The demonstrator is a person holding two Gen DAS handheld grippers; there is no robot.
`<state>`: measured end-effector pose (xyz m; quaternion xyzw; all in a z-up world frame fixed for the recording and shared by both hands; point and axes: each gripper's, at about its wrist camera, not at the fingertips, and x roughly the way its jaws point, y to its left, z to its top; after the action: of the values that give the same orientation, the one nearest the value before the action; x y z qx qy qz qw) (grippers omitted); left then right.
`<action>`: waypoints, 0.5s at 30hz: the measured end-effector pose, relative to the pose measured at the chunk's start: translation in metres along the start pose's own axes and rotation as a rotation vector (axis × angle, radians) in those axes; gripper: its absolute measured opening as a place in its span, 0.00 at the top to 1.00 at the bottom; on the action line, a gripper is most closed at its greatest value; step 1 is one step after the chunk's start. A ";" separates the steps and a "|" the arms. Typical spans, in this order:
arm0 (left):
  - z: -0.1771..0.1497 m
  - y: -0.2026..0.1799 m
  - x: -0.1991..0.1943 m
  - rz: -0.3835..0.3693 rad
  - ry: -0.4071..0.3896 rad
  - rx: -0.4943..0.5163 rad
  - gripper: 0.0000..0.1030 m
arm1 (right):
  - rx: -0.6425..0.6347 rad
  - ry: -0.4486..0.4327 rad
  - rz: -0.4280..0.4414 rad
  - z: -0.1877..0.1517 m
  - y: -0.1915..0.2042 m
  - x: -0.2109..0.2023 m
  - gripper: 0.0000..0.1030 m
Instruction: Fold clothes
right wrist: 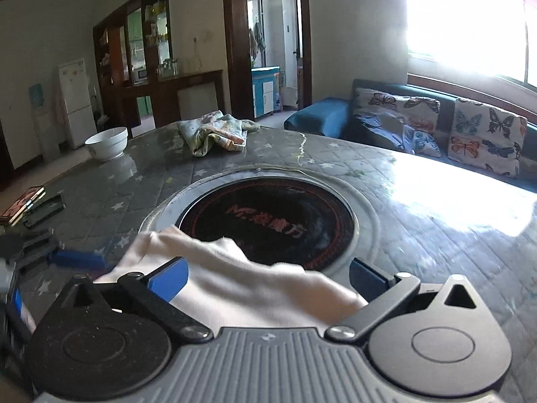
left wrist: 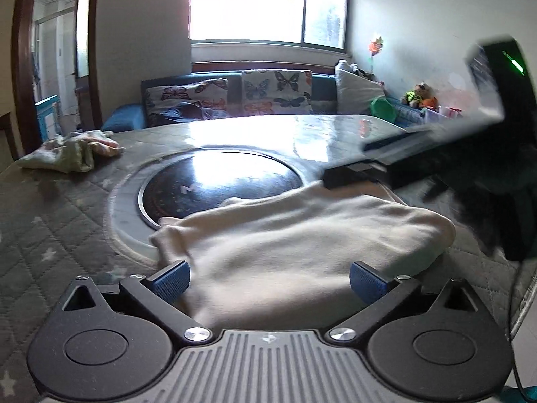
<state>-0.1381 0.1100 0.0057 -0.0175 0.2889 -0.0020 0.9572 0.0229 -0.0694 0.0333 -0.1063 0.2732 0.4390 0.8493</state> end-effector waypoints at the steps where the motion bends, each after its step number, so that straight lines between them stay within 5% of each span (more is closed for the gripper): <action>1: 0.001 0.002 -0.003 0.009 -0.005 -0.005 0.00 | 0.004 -0.006 -0.003 -0.004 0.000 -0.005 0.00; 15: -0.001 0.003 0.003 0.129 0.014 -0.045 0.00 | -0.063 -0.027 -0.039 -0.044 0.028 -0.030 0.00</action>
<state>-0.1355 0.1129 0.0032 -0.0202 0.2960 0.0659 0.9527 -0.0300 -0.0922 0.0158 -0.1325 0.2455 0.4322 0.8575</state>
